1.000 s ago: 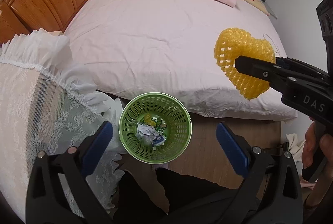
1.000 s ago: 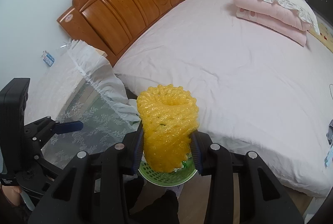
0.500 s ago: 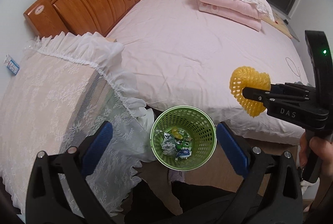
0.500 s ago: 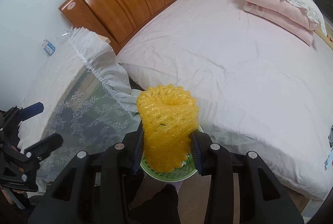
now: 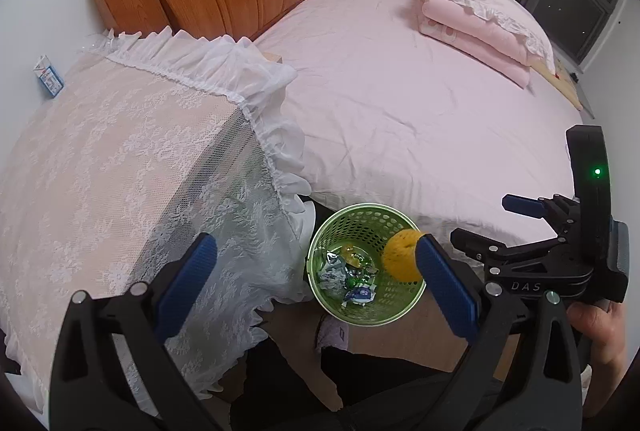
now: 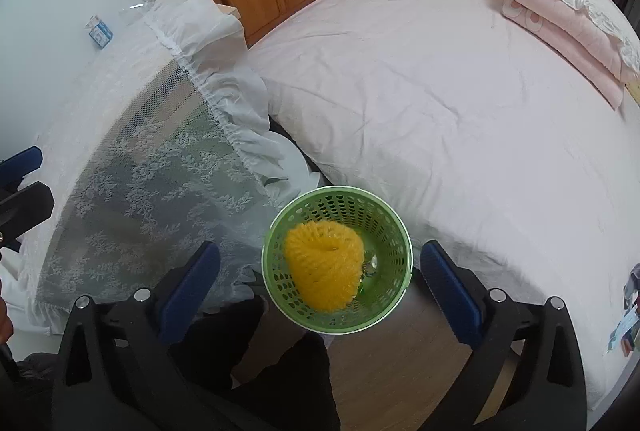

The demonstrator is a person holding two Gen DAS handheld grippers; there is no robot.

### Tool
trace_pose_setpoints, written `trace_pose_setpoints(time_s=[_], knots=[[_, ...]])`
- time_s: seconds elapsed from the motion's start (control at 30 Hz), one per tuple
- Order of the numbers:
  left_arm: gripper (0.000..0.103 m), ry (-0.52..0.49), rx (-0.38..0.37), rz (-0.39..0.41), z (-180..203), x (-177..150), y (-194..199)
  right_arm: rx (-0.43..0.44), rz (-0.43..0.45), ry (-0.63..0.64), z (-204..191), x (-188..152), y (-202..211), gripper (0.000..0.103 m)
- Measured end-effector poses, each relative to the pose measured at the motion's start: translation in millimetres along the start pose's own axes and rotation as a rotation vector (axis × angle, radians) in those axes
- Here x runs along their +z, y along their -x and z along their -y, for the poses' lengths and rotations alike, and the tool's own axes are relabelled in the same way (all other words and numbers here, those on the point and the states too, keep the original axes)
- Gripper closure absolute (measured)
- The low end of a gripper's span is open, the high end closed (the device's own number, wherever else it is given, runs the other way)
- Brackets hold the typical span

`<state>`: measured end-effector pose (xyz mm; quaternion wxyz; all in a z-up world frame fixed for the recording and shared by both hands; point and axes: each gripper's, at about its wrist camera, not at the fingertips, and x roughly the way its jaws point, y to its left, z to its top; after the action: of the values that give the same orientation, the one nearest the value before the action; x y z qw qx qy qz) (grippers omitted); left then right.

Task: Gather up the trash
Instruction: 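Lower the yellow mesh net into the basket and open the right tool, then move both tools back over the bed toward the milk carton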

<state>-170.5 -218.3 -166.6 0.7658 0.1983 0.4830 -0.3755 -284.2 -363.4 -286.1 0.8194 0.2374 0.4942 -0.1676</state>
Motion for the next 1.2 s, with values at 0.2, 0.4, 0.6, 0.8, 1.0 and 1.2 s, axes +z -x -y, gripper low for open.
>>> trace_pose_setpoints(time_s=[0.2, 0.4, 0.6, 0.8, 1.0, 1.2], knots=[[0.008, 0.042, 0.015, -0.004, -17, 4, -2, -0.005, 0.015, -0.004, -1, 10, -1, 0.003], [0.008, 0.109, 0.048, 0.017, -48, 9, 2, 0.011, 0.056, -0.002, -14, 32, 5, 0.003], [0.008, 0.239, 0.151, 0.100, -123, 27, 27, 0.079, 0.160, 0.064, -55, 78, 21, 0.003], [0.008, 0.382, 0.264, 0.153, -221, 43, 48, 0.162, 0.215, 0.153, -127, 134, 19, 0.002], [0.008, 0.462, 0.360, 0.158, -309, 62, 43, 0.210, 0.198, 0.249, -204, 190, -10, 0.002], [0.008, 0.526, 0.378, 0.146, -392, 98, 9, 0.220, 0.153, 0.318, -278, 236, -48, 0.002]])
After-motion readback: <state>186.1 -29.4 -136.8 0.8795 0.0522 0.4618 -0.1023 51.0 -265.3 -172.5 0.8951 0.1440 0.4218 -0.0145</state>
